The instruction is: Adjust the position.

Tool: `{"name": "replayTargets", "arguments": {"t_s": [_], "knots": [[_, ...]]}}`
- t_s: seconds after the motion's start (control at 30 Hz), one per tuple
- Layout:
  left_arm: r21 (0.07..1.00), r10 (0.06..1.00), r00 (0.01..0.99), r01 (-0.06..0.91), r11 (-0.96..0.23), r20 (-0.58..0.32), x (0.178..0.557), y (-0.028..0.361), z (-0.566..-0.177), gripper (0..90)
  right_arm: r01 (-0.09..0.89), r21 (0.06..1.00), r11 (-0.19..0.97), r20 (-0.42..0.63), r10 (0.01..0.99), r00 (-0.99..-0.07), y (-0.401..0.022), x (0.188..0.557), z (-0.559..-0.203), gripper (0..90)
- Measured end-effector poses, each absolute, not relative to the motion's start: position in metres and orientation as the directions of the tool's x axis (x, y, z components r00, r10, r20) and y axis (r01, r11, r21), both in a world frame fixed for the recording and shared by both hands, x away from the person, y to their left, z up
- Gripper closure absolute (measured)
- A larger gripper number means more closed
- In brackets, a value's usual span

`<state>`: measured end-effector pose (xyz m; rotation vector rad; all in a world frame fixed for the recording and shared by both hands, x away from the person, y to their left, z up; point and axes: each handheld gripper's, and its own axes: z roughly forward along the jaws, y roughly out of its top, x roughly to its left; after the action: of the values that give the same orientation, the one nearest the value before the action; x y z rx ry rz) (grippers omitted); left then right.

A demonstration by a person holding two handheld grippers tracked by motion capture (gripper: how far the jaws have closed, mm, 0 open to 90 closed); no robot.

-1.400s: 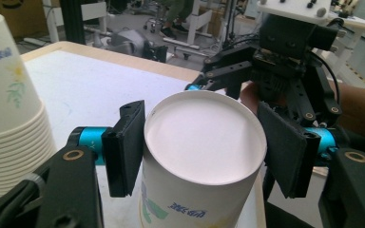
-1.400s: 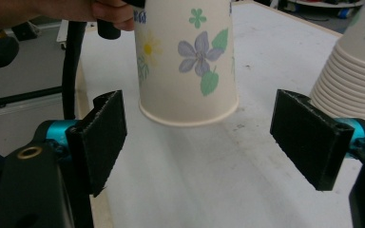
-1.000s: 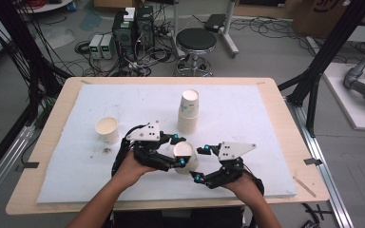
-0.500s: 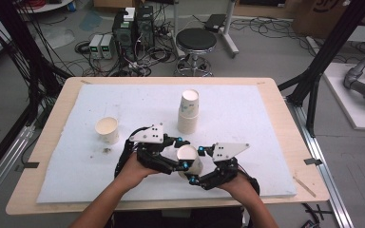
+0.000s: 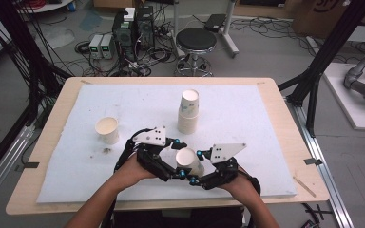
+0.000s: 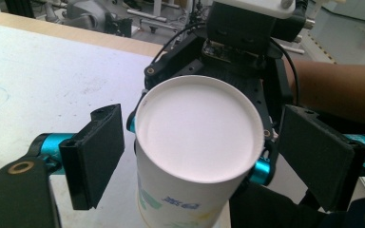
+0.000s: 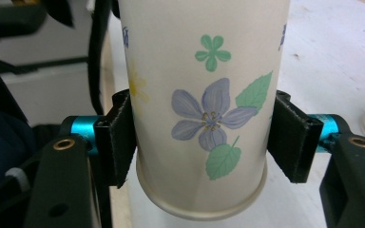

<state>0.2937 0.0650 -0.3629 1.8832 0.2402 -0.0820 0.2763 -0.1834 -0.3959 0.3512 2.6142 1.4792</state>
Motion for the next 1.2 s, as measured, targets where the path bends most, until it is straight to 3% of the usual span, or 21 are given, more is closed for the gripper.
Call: {"name": "replayTargets", "arguments": {"t_s": [0.5,1.0,1.2], "knots": [[0.9,0.145,0.981,0.179,-0.396,-0.131,0.295,0.074,-0.354,16.3,0.087,0.784,0.615,-0.065,0.221,-0.973,-0.174,0.278,-0.38,33.2],[0.855,0.134,0.983,0.176,-0.487,-0.126,0.298,0.069,-0.357,17.1,0.024,0.627,0.779,-0.164,0.162,-0.973,-0.152,0.277,-0.365,32.6],[0.838,0.131,0.982,0.184,-0.514,-0.135,0.3,0.068,-0.358,22.4,0.024,0.599,0.8,-0.161,0.149,-0.976,-0.15,0.278,-0.365,32.7]]}}
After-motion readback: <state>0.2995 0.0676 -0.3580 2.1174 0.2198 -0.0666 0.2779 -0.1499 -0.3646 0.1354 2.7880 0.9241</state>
